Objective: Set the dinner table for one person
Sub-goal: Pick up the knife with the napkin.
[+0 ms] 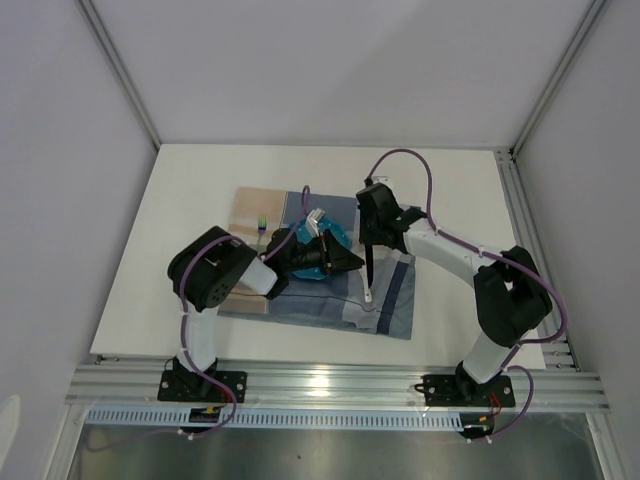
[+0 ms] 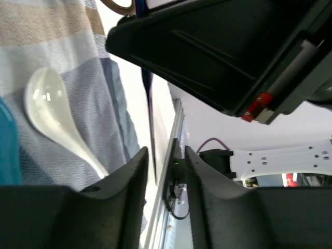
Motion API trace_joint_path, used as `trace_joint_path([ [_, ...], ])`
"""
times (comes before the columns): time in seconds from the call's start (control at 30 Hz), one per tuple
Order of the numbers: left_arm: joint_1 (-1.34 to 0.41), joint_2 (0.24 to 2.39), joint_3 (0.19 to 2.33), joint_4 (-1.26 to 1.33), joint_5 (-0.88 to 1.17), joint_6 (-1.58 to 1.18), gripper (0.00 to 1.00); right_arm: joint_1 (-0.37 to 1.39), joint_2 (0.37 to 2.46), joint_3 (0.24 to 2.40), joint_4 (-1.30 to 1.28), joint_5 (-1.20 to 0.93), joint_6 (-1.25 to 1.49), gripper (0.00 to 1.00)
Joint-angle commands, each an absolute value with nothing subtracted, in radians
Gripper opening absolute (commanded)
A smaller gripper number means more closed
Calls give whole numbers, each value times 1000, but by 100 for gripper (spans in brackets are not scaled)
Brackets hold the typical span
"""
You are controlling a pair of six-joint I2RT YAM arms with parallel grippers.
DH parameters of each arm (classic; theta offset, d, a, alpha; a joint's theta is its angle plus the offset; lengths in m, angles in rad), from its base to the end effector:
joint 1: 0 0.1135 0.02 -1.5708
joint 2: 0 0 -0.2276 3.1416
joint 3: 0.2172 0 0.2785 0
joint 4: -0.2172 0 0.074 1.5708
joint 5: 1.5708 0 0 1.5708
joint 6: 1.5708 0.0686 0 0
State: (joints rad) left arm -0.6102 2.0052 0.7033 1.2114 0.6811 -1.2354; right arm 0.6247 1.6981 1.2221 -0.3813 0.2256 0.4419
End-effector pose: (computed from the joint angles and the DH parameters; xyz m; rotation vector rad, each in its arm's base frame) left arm 0.2807 -0.2490 0.0622 0.0009 2.0592 -1.8457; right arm 0.3418 0.2275 0.1615 -0.1186 2.4082 0.2214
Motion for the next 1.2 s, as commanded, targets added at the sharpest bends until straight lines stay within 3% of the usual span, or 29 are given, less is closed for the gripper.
trace_joint_path([
  [0.0, -606, 1996, 742, 1598, 752, -1259, 44, 643, 1703, 1259, -354, 293, 388, 0],
  [0.27, -604, 1870, 721, 1425, 779, -1120, 54, 669, 1674, 1223, -287, 317, 371, 0],
  [0.4, -597, 1720, 748, 1095, 744, -839, 58, 667, 1658, 1255, -316, 339, 347, 0],
  [0.53, -600, 1545, 914, 395, 577, -507, 65, 669, 1640, 1278, -356, 364, 339, 0],
  [0.77, -594, 1376, 1057, -28, 223, -172, 75, 673, 1569, 1232, -359, 383, 324, 0],
  [0.93, -595, 1321, 1081, -104, 11, -61, 83, 681, 1552, 1157, -318, 359, 348, 0],
  [1.17, -597, 1256, 1066, -118, -29, 64, 83, 681, 1566, 1189, -340, 240, 301, 0],
])
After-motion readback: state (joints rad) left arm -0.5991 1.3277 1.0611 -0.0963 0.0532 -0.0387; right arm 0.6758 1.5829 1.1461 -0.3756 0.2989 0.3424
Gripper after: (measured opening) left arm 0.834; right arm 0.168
